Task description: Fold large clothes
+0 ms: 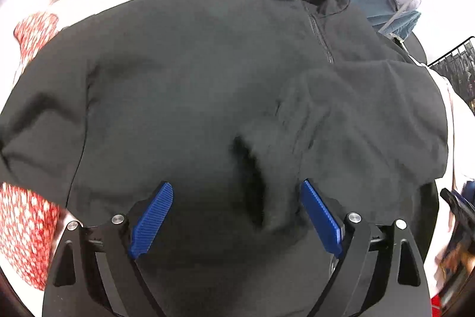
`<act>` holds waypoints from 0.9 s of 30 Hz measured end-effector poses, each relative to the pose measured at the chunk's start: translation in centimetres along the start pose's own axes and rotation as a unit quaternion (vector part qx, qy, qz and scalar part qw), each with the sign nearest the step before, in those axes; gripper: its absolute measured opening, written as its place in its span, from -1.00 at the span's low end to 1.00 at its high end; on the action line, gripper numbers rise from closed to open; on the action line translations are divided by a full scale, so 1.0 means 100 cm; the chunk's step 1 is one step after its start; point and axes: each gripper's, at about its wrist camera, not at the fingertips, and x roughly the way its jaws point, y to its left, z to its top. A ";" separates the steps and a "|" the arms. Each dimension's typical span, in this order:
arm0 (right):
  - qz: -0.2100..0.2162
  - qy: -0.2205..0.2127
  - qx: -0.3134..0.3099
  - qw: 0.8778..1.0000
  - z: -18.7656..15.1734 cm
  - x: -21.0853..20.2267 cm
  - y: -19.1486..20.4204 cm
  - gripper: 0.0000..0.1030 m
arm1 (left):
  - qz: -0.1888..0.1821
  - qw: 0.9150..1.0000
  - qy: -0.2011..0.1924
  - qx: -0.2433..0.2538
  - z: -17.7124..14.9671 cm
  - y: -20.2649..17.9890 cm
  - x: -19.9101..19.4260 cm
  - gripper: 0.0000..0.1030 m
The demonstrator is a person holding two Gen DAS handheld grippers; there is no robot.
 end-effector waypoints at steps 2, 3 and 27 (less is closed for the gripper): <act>0.001 -0.014 -0.037 0.999 -0.001 -0.012 0.009 0.30 | 0.002 1.000 -0.010 0.013 0.012 -0.011 0.007 0.64; 0.005 -0.019 -0.064 0.998 -0.008 -0.025 0.014 0.30 | 0.002 1.000 -0.015 0.025 0.016 -0.015 0.008 0.58; -0.004 0.168 -0.224 0.960 0.065 0.102 0.156 0.90 | 0.080 0.993 0.018 0.079 0.022 -0.041 0.030 0.79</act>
